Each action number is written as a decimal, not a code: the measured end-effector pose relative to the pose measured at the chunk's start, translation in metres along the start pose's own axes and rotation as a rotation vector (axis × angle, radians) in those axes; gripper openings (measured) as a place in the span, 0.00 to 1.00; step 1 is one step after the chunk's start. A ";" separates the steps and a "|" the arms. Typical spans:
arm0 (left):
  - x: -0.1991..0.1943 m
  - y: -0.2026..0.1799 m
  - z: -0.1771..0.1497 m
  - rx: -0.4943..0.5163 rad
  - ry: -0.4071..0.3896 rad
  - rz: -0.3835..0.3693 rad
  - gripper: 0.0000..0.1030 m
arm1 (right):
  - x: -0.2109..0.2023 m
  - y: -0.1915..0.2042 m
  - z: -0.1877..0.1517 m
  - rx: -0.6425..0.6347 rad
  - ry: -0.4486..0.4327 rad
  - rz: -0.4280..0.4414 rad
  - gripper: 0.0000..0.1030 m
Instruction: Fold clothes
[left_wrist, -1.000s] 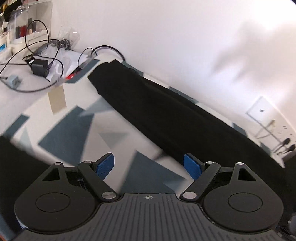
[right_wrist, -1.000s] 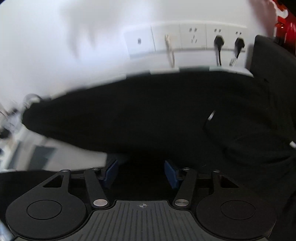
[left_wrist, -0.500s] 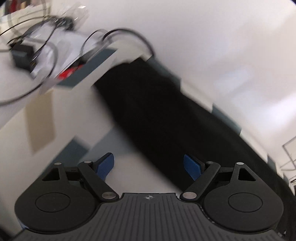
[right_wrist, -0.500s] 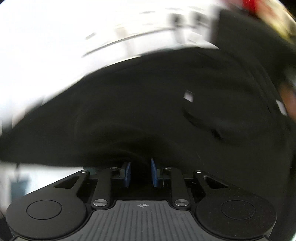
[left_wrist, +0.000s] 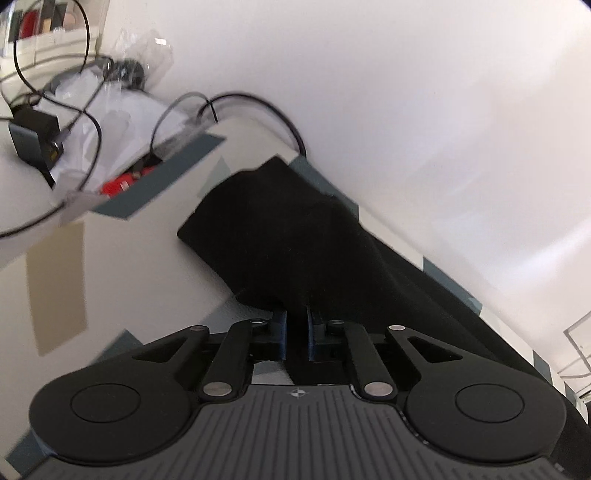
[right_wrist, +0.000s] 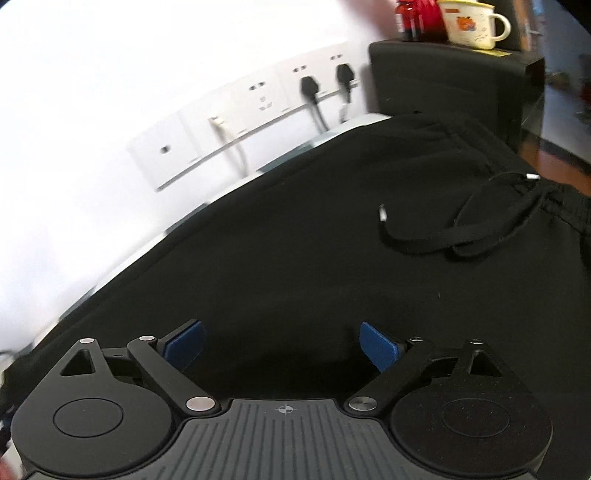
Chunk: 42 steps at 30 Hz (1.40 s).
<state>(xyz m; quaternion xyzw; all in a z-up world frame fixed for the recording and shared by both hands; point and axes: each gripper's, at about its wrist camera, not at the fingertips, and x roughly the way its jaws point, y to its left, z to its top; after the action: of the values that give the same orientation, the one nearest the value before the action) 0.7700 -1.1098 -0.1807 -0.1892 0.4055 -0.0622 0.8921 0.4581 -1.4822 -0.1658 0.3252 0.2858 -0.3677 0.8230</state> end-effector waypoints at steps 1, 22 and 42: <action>-0.003 0.003 0.001 0.002 -0.006 -0.005 0.10 | 0.011 0.001 0.003 -0.011 0.015 -0.025 0.89; -0.097 0.000 -0.036 0.274 -0.045 -0.023 0.87 | -0.013 -0.021 0.025 -0.096 -0.162 -0.146 0.98; -0.077 -0.085 -0.103 0.466 0.180 -0.093 0.93 | 0.017 0.005 0.020 -0.418 -0.030 0.070 0.28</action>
<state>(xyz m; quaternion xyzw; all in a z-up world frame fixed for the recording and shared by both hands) 0.6460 -1.1971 -0.1554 0.0094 0.4487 -0.2116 0.8682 0.4769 -1.5019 -0.1636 0.1516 0.3320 -0.2763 0.8891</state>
